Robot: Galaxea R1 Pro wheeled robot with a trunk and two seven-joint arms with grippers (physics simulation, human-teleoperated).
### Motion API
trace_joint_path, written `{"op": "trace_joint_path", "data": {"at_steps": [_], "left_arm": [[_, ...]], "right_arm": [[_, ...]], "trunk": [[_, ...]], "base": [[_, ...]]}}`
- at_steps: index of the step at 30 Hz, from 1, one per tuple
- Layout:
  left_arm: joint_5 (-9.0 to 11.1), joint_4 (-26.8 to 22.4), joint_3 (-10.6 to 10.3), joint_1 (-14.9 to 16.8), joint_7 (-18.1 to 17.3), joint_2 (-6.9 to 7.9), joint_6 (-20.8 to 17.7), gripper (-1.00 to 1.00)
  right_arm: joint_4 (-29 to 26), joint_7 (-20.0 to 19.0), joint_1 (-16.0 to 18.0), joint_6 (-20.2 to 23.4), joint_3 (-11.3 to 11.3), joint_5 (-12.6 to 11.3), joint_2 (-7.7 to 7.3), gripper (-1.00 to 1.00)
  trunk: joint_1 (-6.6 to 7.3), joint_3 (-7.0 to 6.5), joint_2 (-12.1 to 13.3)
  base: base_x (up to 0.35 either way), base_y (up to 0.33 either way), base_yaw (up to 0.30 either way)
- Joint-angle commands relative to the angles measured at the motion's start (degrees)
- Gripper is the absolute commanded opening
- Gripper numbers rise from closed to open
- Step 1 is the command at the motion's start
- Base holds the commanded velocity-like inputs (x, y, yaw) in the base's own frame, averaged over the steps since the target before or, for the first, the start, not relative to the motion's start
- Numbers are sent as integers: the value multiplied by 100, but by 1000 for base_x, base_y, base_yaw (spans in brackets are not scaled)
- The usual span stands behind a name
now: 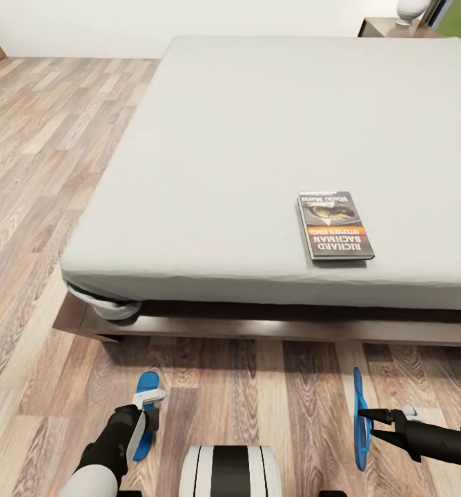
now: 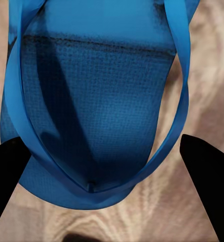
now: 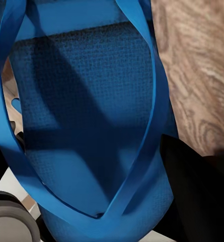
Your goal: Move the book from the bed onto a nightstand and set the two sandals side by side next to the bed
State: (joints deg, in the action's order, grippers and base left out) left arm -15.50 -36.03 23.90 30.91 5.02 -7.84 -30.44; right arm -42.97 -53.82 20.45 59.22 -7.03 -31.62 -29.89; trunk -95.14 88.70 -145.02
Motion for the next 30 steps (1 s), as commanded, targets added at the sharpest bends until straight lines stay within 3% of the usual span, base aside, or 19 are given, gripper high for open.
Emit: {"op": "trace_joint_path", "data": {"at_steps": [1,6,14,24,30], "left_arm": [[-23,-10,27,3,-4,-7,-23,-100],[-23,-10,20,3,-1,-7,-27,-100],[-23,-10,18,3,-1,-7,-23,-100],[-23,-10,18,3,-8,-7,-23,-100],[-23,-10,18,3,-8,-7,-23,-100]], "right_arm": [[0,-32,2,19,-9,24,0,-100],[1,-32,2,19,-9,24,0,-100],[1,-32,2,19,-9,24,0,-100],[1,-32,2,19,-9,24,0,-100],[3,-32,2,19,-9,24,0,-100]], "trunk": [[1,3,-1],[-7,70,-5],[-7,70,-5],[-33,291,-19],[-33,291,-19]], "base": [[8,5,0],[2,1,0],[0,0,0],[0,0,0],[0,0,0]]}}
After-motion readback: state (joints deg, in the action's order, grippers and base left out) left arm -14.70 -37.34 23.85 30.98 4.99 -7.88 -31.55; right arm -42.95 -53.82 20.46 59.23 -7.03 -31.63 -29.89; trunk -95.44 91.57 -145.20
